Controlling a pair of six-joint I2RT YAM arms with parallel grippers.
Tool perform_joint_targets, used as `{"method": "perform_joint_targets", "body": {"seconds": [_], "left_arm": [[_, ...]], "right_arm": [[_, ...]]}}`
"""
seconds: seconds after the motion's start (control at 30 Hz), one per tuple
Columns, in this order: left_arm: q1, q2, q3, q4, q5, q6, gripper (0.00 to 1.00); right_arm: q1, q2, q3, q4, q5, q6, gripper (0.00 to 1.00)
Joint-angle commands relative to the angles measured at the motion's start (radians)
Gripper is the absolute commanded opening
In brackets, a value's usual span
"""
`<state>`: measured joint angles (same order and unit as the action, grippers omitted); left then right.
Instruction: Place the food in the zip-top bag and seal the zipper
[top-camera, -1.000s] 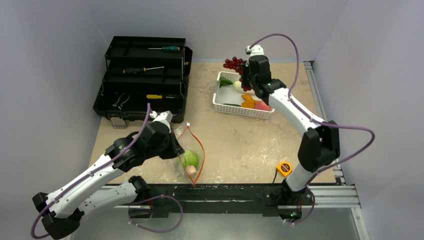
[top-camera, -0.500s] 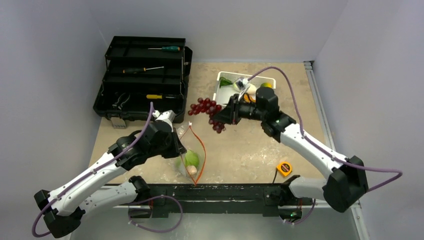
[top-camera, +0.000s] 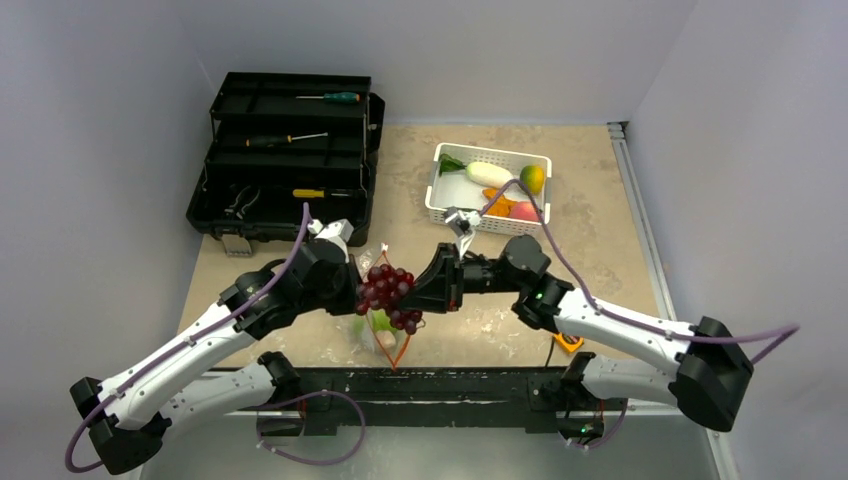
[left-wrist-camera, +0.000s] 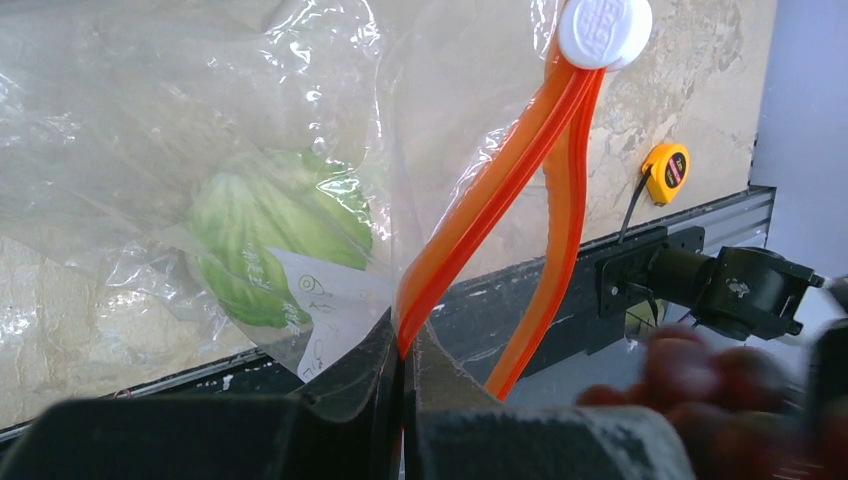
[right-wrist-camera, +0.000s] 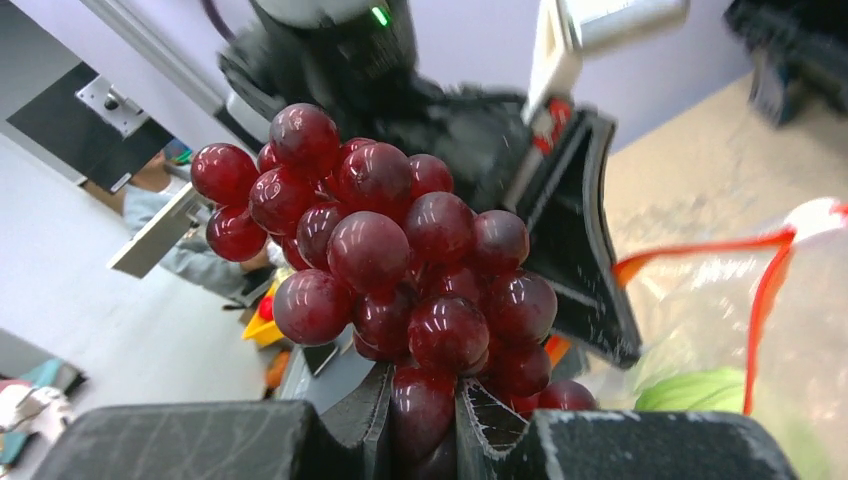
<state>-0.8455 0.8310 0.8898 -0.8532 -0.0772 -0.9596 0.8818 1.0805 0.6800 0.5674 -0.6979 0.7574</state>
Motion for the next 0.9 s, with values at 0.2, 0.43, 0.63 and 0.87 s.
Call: {"method": "perform_joint_targets", "body": {"seconds": [0.2, 0.43, 0.63, 0.87], "left_arm": [[-0.003, -0.02, 0.012, 0.02, 0.017, -0.021, 0.0], [-0.003, -0.028, 0.015, 0.025, 0.021, -0.024, 0.0], [-0.003, -0.015, 0.018, 0.033, 0.028, -0.024, 0.0], [-0.003, -0.015, 0.02, 0.034, 0.032, -0.028, 0.0]], "right_arm": [[0.075, 0.115, -0.052, 0.198, 0.174, 0.022, 0.0], [0.101, 0.157, -0.08, 0.18, 0.245, -0.066, 0.05], [0.128, 0.197, -0.007, 0.053, 0.363, -0.162, 0.15], [0.147, 0.269, 0.099, -0.052, 0.428, -0.244, 0.28]]}}
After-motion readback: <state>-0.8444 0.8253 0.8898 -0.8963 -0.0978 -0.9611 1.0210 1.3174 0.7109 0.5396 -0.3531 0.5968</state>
